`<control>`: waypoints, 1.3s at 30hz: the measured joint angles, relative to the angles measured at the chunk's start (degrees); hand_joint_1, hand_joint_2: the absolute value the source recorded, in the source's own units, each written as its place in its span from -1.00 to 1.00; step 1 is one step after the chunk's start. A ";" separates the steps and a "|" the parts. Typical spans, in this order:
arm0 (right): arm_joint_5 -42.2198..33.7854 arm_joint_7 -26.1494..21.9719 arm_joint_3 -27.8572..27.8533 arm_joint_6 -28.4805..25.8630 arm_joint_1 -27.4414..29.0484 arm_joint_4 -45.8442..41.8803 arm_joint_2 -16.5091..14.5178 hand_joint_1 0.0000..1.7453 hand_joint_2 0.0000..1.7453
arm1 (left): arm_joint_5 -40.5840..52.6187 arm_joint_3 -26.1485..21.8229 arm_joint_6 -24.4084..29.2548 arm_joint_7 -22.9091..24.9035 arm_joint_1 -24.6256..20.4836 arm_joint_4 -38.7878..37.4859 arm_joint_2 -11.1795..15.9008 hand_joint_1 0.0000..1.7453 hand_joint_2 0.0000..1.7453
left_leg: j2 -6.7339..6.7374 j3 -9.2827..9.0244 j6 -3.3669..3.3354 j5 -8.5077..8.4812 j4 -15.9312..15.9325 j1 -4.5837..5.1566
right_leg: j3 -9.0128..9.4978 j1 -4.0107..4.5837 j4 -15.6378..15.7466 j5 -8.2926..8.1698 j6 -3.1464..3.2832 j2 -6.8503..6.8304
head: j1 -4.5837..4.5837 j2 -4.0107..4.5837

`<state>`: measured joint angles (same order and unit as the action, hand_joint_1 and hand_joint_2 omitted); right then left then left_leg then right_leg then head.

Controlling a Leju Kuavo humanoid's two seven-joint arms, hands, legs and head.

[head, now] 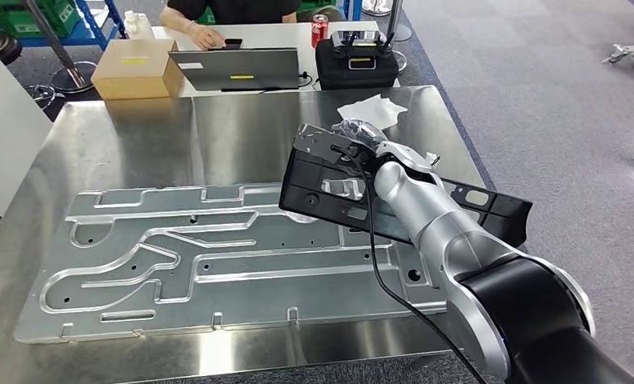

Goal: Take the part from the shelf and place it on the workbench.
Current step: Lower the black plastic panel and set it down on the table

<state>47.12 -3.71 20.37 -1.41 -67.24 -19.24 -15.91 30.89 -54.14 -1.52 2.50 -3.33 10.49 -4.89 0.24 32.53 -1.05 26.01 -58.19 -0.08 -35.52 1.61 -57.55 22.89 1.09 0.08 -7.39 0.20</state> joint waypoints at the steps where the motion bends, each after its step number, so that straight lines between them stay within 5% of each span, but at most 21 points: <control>1: 0.16 0.17 0.01 0.11 0.25 0.08 -0.04 1.00 1.00 | 0.09 0.00 -0.18 -0.57 0.01 -0.01 -0.15 -1.00 1.00 | 0.02 -0.13 0.03 0.00 0.10 0.00 | 0.07 -0.02 0.00 0.08 0.08 0.01 | 0.00 -0.01; 19: 2.10 3.63 0.09 0.37 5.68 1.46 -1.71 1.00 1.00 | 1.60 0.08 -0.77 -2.32 -0.07 -0.02 -1.39 -1.00 1.00 | 0.02 -0.76 0.51 0.34 0.63 0.00 | 0.41 -0.07 -0.01 0.73 0.49 0.00 | 0.00 -0.01; 39: 3.26 -0.93 1.68 1.22 8.24 1.80 -3.48 1.00 1.00 | 2.45 0.07 -0.51 -2.15 -0.11 -0.02 -1.41 -1.00 1.00 | -0.01 -0.92 0.63 0.64 0.70 0.00 | 0.53 -0.03 -0.02 1.16 0.59 -0.01 | 0.00 -0.01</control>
<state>50.38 -4.64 22.05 -0.19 -59.01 -17.44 -19.39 33.35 -54.07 -2.03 0.36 -3.43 10.47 -6.29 0.23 31.61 -0.43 26.65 -57.49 -0.08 -34.99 1.58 -57.56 24.05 1.68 0.07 -7.39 0.19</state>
